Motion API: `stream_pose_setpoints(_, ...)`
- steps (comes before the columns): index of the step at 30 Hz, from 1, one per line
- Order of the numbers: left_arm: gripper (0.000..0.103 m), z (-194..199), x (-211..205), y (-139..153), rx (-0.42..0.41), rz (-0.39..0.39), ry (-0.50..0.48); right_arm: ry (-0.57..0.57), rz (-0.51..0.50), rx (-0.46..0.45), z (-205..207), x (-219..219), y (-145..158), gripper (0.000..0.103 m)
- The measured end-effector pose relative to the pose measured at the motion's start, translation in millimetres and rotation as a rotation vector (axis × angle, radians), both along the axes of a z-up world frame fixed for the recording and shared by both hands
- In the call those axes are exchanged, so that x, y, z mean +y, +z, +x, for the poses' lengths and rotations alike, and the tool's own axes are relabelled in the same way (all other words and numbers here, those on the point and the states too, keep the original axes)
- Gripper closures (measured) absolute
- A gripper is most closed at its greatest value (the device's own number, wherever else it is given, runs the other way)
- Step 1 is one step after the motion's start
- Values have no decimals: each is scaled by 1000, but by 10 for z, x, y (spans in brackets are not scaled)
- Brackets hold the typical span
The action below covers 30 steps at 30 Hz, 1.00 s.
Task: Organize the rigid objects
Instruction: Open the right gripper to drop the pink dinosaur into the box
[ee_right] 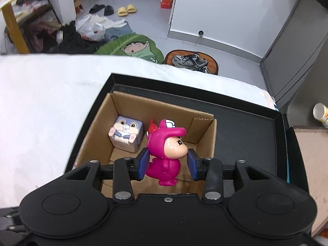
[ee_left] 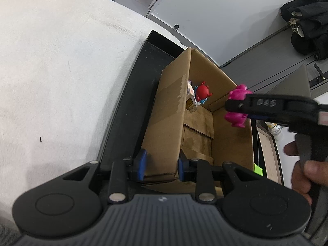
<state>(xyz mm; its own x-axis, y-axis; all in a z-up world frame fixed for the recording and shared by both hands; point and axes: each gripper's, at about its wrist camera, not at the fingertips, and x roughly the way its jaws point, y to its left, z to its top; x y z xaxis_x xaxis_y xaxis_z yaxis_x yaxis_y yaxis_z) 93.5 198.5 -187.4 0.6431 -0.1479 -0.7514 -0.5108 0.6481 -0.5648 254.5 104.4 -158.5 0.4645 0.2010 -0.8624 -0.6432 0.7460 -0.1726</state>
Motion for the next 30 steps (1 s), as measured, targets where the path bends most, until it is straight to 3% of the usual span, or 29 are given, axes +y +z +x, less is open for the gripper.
stream_pose_setpoints(7, 75, 10, -13, -2, 0, -1, 0, 27, -76, -33, -31, 75, -158, 63)
stream_pose_setpoints(13, 75, 11, -11, -3, 0, -3, 0, 71, -157, -152, -85, 135, -177, 61)
stream_pose_setpoints(30, 75, 0, -31, 1, -2, -3, 3, -2, -50, -97, -49, -356, 197, 57)
